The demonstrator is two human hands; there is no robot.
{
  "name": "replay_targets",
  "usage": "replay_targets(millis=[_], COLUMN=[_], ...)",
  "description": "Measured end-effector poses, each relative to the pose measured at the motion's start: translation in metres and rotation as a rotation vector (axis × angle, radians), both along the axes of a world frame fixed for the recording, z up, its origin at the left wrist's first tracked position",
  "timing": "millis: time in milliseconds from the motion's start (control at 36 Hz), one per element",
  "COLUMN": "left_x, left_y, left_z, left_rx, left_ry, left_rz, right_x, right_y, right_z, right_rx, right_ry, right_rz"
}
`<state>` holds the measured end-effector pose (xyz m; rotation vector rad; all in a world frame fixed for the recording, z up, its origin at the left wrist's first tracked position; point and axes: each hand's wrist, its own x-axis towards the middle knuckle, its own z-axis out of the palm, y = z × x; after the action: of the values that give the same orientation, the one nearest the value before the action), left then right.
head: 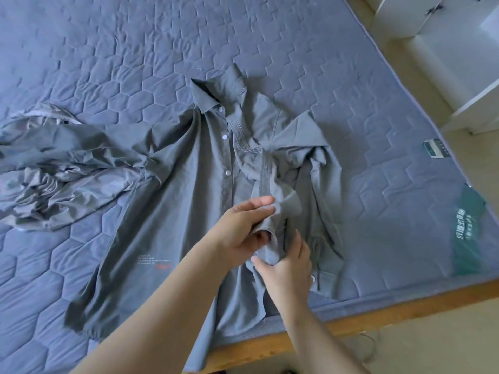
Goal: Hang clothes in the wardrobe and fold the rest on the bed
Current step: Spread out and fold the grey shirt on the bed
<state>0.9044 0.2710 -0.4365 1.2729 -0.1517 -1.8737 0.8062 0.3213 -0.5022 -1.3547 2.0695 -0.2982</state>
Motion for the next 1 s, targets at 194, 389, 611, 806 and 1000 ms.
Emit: replay_targets(millis=[194, 389, 611, 806, 1000], left_x=[0.019, 0.034, 0.021, 0.008, 0.002], left_y=[0.007, 0.037, 0.091, 0.145, 0.172], left_z=[0.0, -0.028, -0.067, -0.098, -0.133], left_rx=[-0.142, -0.148, 0.114, 0.315, 0.463], left_ry=[0.025, -0.366, -0.761, -0.788, -0.985], left_rz=[0.021, -0.129, 0.013, 0.028, -0.207], right_x=[-0.033, -0.083, -0.117, -0.164, -0.167], right_y=[-0.005, 0.02, 0.065, 0.104, 0.087], right_z=[-0.019, -0.025, -0.024, -0.029, -0.038], right_rx=[0.095, -0.154, -0.088, 0.084, 0.503], right_ry=[-0.308, -0.242, -0.074, 0.265, 0.233], right_rz=[-0.483, -0.884, -0.259, 0.419, 0.579])
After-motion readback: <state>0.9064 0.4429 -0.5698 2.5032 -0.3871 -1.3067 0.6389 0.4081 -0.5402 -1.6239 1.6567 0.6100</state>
